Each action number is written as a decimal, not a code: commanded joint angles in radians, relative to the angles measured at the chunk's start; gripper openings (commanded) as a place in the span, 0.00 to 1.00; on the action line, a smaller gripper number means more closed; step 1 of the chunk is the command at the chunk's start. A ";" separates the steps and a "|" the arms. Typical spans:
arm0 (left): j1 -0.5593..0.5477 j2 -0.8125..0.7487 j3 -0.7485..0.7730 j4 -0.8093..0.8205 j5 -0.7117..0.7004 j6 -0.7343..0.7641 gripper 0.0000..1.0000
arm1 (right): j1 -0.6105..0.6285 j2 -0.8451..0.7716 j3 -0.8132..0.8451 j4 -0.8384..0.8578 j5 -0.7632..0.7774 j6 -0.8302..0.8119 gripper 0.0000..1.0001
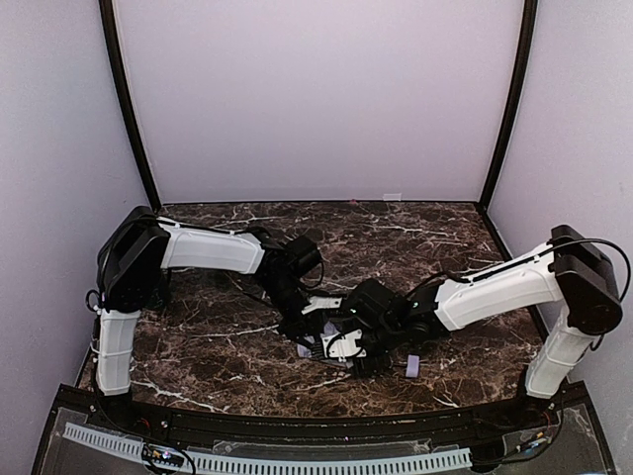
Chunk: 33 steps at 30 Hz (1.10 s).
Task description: Put away the umbrella
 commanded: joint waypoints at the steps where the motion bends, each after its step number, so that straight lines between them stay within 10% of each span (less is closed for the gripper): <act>1: -0.001 0.123 -0.095 -0.209 -0.194 0.001 0.03 | -0.007 0.049 0.004 -0.079 0.016 -0.004 0.62; 11: 0.005 0.119 -0.091 -0.207 -0.206 -0.003 0.05 | -0.010 0.044 0.017 -0.102 0.025 0.013 0.21; 16: 0.031 0.029 -0.099 -0.061 -0.283 -0.094 0.50 | -0.035 0.031 0.042 -0.095 -0.009 0.059 0.00; 25: 0.129 -0.375 -0.436 0.659 -0.423 -0.273 0.81 | -0.147 -0.051 0.006 -0.010 -0.187 0.157 0.00; 33: 0.130 -0.648 -0.732 1.113 -0.371 -0.396 0.67 | -0.319 -0.194 -0.014 0.180 -0.416 0.379 0.00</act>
